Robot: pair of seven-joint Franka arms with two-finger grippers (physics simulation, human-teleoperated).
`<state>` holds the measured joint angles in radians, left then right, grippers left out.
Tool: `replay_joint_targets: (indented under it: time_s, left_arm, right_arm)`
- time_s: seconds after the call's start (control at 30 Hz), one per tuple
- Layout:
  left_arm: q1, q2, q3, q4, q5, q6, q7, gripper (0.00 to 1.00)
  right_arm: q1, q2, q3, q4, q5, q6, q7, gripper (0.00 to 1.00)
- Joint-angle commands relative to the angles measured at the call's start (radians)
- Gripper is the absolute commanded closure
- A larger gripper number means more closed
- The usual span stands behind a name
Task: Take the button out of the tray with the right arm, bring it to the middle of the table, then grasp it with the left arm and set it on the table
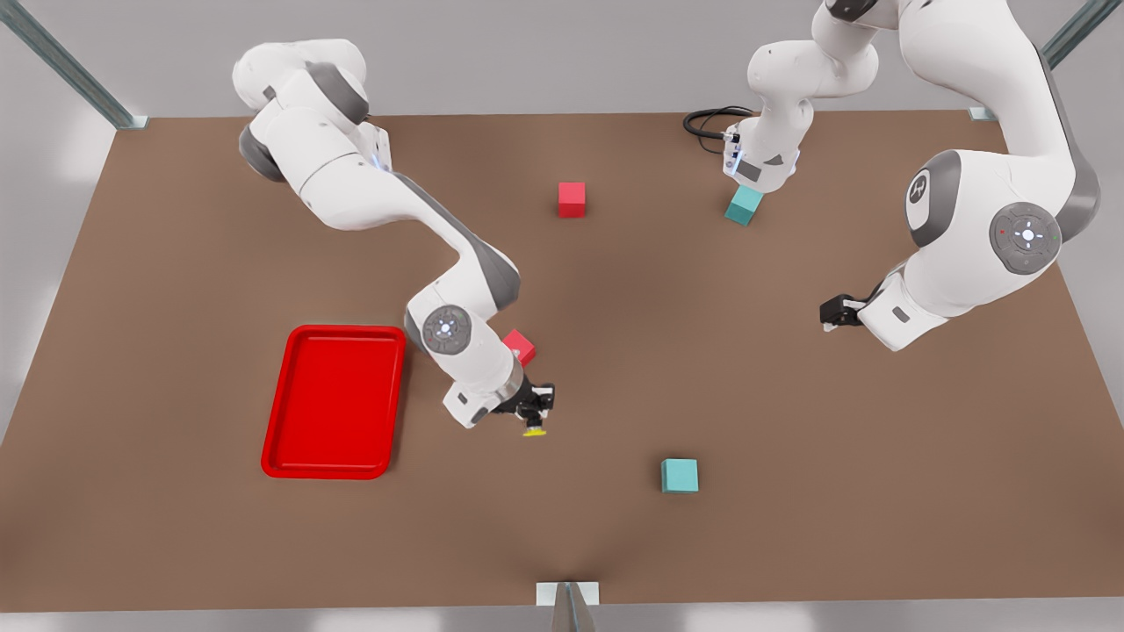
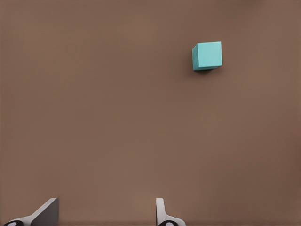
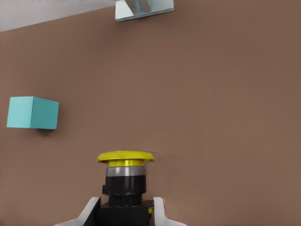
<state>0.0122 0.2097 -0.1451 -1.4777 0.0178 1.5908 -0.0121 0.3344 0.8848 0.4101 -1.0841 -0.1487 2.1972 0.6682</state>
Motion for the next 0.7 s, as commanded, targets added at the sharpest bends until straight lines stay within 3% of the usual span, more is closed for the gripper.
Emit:
replay_joint_targets:
  time_s: [0.0, 0.2, 0.33, 0.43, 0.67]
  left_arm:
    - [0.000, -0.001, -0.001, 0.000, 0.001, -0.002, -0.002, 0.00]
    - [0.000, -0.001, -0.001, 0.000, 0.001, -0.002, -0.002, 0.00]
    - [0.000, -0.001, -0.001, 0.000, 0.001, -0.002, -0.002, 0.00]
    - [0.000, -0.001, -0.001, 0.000, 0.001, -0.002, -0.002, 0.00]
    - [0.000, -0.001, -0.001, 0.000, 0.001, -0.002, -0.002, 0.00]
  right_arm:
    - [0.063, 0.054, -0.040, 0.096, 0.047, -0.091, 0.459, 0.58]
    - [0.181, 0.117, -0.102, 0.158, 0.055, -0.085, 0.570, 0.58]
    - [0.279, 0.144, -0.226, 0.158, 0.055, -0.050, 0.564, 0.58]
    - [0.322, 0.168, -0.267, 0.159, 0.054, -0.030, 0.542, 0.58]
    - [0.359, 0.218, -0.281, 0.187, 0.054, -0.014, 0.410, 0.57]
